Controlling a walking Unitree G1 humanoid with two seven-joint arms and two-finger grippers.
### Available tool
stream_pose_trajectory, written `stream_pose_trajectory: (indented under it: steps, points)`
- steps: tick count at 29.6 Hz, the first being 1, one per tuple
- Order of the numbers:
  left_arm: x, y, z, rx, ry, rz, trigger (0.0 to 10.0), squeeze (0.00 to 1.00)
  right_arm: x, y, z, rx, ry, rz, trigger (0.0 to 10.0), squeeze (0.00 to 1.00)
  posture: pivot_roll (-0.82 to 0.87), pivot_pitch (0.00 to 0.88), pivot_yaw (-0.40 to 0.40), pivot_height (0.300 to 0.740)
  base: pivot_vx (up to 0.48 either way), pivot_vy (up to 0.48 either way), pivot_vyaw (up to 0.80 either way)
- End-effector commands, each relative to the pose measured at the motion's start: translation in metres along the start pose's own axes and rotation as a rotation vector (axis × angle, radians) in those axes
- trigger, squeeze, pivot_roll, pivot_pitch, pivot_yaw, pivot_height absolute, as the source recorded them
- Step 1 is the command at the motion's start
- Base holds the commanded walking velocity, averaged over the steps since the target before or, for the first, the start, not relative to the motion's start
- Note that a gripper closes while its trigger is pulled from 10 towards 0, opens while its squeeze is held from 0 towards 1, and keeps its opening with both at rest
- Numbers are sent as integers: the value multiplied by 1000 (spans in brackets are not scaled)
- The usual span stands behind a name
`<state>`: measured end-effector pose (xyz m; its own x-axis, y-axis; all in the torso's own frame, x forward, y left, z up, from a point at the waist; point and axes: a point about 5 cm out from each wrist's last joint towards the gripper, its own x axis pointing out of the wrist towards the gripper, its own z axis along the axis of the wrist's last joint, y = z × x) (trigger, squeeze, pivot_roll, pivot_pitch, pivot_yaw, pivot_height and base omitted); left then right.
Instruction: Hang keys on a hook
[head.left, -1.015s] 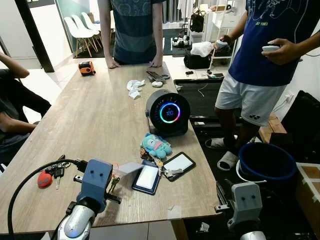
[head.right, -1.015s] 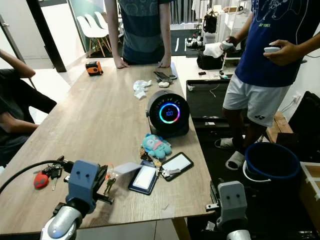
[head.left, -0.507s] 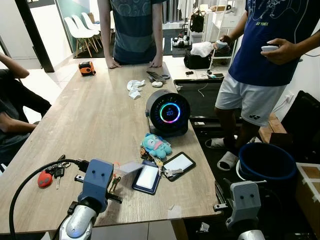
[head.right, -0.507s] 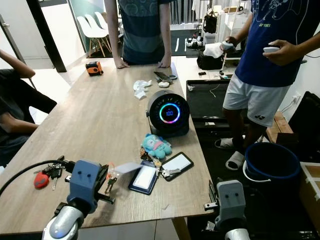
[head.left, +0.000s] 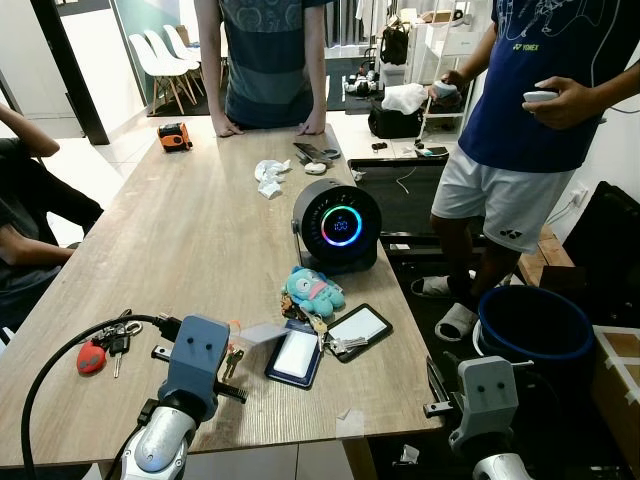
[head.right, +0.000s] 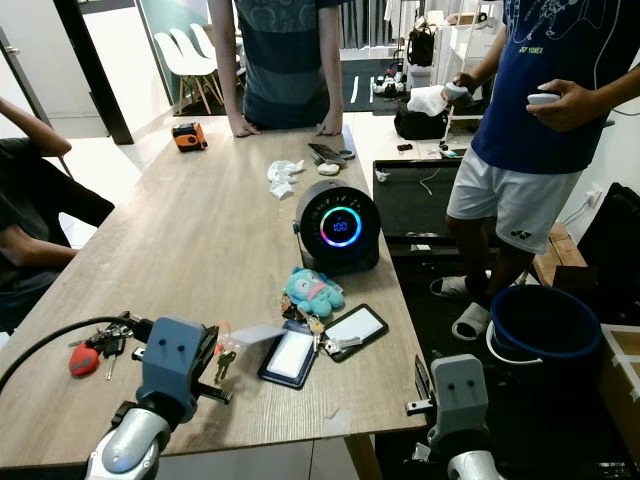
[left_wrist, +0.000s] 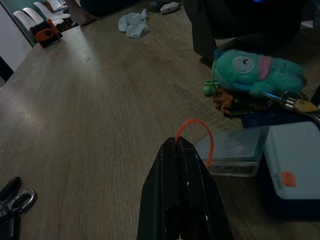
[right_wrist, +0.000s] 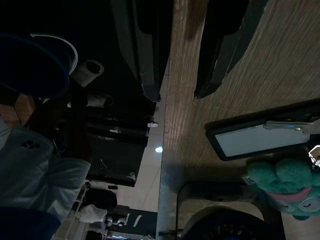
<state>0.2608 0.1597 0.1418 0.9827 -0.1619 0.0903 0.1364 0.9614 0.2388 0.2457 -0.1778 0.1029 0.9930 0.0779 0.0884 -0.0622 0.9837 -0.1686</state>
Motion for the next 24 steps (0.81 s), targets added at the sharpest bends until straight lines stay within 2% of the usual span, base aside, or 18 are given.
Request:
stream_pose_trajectory:
  steps: [1, 6, 24]
  points:
    - [0, -2, -3, -7, 12, 6, 10000, 0, 0, 4, -4, 9, 23, 16, 10000, 0, 39, 102, 82, 740, 0, 0, 0]
    - [0, -2, -3, -4, 11, 9, 10000, 0, 0, 5, -4, 9, 22, 18, 10000, 0, 39, 100, 82, 740, 0, 0, 0]
    - [0, -4, -2, 5, 9, 8, 10000, 0, 1, 5, -5, -23, 26, 26, 10000, 0, 38, 99, 80, 740, -364, 0, 0]
